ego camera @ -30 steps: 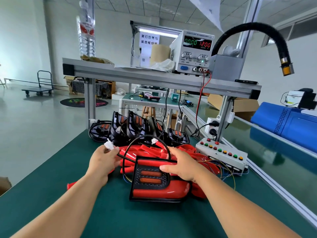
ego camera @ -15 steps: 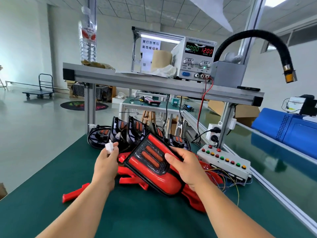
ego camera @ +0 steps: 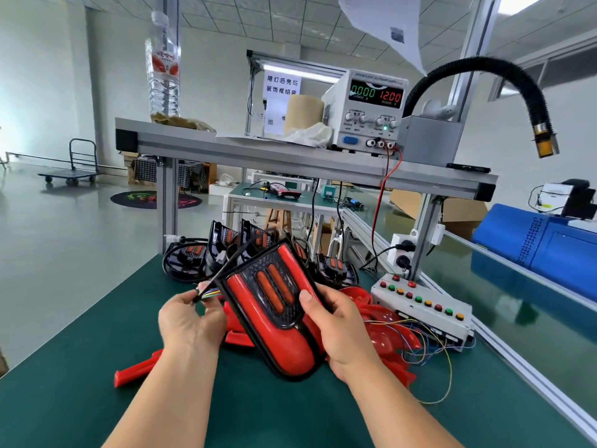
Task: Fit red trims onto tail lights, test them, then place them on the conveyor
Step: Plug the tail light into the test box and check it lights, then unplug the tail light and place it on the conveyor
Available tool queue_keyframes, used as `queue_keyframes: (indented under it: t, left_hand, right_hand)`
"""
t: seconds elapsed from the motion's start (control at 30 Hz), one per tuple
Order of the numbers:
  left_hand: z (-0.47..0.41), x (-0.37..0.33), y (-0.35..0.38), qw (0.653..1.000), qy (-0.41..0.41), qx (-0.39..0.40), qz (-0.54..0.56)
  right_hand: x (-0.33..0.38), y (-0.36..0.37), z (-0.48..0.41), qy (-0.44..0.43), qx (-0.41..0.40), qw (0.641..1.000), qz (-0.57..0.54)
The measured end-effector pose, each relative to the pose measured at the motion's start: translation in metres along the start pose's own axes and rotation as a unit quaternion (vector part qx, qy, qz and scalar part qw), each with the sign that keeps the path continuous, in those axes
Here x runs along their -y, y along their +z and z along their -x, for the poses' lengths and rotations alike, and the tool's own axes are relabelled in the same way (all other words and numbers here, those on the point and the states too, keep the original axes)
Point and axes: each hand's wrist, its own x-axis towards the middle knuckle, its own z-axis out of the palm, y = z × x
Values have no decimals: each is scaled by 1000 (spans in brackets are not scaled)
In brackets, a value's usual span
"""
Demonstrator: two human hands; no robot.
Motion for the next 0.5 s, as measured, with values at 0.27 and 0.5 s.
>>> queue_keyframes:
  t: [0.27,0.5]
  left_hand:
    - [40,42,-6,935,-33,148,-321]
    - [63,57,-7,898,-82,264,-342]
  right_hand:
    - [28,23,-7,-43,-115,990,66]
    - [43,36,-6,-16,-184,968,173]
